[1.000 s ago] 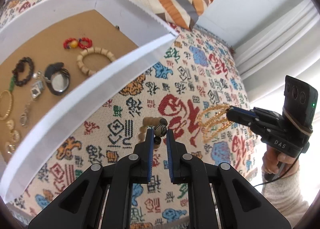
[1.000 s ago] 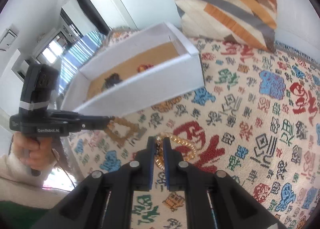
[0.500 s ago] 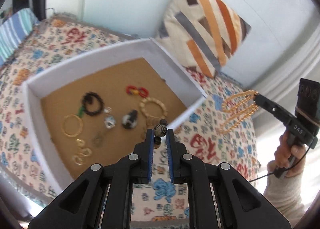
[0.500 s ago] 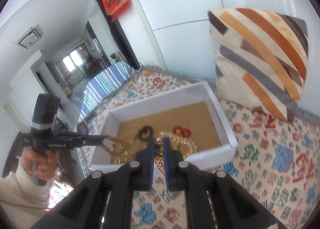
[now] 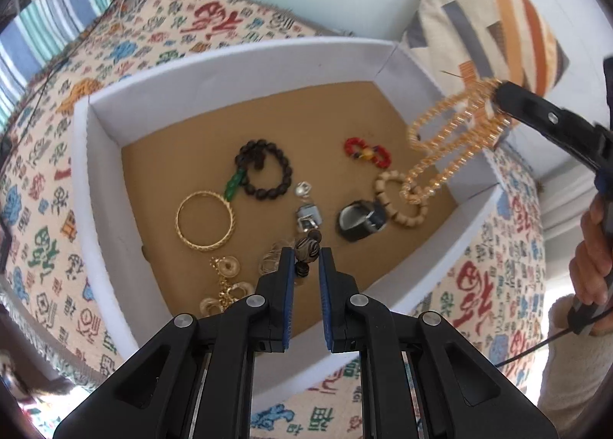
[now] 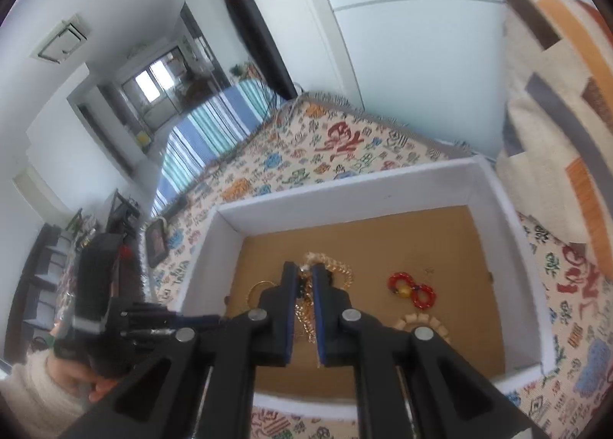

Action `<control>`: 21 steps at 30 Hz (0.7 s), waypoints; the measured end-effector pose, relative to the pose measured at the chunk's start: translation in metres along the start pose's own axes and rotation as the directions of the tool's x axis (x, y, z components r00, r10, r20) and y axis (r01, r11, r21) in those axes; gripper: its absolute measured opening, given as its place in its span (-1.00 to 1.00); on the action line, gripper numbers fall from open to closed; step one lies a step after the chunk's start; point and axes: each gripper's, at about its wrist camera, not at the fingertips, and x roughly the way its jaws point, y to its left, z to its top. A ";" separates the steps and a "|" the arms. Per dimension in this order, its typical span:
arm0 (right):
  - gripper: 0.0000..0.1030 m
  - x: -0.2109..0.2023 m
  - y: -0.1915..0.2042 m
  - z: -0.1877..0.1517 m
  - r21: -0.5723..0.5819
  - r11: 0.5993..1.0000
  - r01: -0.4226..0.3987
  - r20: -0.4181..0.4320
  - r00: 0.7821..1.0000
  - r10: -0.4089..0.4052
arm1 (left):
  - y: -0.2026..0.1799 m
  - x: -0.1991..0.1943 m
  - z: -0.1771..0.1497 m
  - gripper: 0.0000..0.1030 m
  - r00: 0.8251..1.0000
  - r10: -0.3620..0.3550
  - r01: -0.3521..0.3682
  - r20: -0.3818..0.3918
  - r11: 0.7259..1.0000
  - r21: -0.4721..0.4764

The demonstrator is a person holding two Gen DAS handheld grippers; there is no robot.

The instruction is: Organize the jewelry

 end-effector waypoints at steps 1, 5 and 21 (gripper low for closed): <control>-0.84 0.018 0.001 0.001 -0.005 1.000 0.009 -0.019 1.000 -0.009 | 0.000 0.003 -0.001 -0.80 1.000 0.005 -0.005 -0.003 1.000 -0.004; -0.81 0.068 0.001 -0.001 -0.007 0.999 0.043 -0.074 0.996 -0.044 | -0.008 0.017 -0.008 -0.77 1.000 0.027 -0.027 -0.014 0.999 0.017; 0.45 0.010 -0.001 -0.041 -0.050 0.965 0.256 -0.184 0.948 -0.260 | -0.019 -0.026 -0.027 0.92 0.932 0.334 -0.315 0.141 0.938 -0.144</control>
